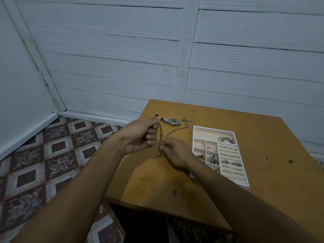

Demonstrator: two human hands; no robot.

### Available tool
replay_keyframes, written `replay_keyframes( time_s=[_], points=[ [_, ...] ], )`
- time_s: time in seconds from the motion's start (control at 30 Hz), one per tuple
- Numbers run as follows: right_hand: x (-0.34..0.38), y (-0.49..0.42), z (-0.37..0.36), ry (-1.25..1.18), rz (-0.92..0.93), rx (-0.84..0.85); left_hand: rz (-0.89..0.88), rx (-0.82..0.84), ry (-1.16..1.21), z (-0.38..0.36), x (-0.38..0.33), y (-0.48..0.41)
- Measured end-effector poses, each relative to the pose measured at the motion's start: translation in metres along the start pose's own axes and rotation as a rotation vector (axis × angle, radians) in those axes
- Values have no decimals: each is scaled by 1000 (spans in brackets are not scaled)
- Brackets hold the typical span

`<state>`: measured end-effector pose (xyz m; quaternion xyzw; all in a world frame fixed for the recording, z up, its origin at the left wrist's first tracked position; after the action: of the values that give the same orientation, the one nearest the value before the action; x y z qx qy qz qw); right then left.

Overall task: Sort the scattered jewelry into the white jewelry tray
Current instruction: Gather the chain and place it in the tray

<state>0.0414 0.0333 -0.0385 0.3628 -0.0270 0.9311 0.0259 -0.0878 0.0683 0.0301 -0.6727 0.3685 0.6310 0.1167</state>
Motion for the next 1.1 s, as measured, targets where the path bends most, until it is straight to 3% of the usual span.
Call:
replay_keyframes(
  time_s=[0.1, 0.27, 0.47, 0.77, 0.97, 1.1],
  points=[
    [2, 5, 4, -147, -35, 39, -49, 30, 137, 2, -14, 4],
    [19, 9, 6, -336, 43, 65, -134, 99, 168, -6, -29, 11],
    [12, 16, 1, -366, 33, 33, -203, 109, 243, -9, -40, 17],
    [23, 48, 33, -328, 107, 22, -374, -159, 511, 9, -56, 19],
    [41, 49, 73, -288, 111, -53, -273, -350, 432, 24, -41, 19],
    [53, 43, 96, -246, 71, -137, -148, -352, 360, 27, -18, 18]
  ],
)
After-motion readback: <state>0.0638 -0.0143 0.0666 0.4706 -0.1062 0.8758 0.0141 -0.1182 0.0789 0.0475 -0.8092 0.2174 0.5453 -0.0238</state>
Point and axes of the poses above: each hand's wrist, its own y-axis away from the middle knuckle, its own z-axis out of the back of the hand, x = y × z, the point moved 4 cm from there along -y, towards the middle knuckle, and after that the axes turned 2 degrees about -y, right-handed, at the moved point
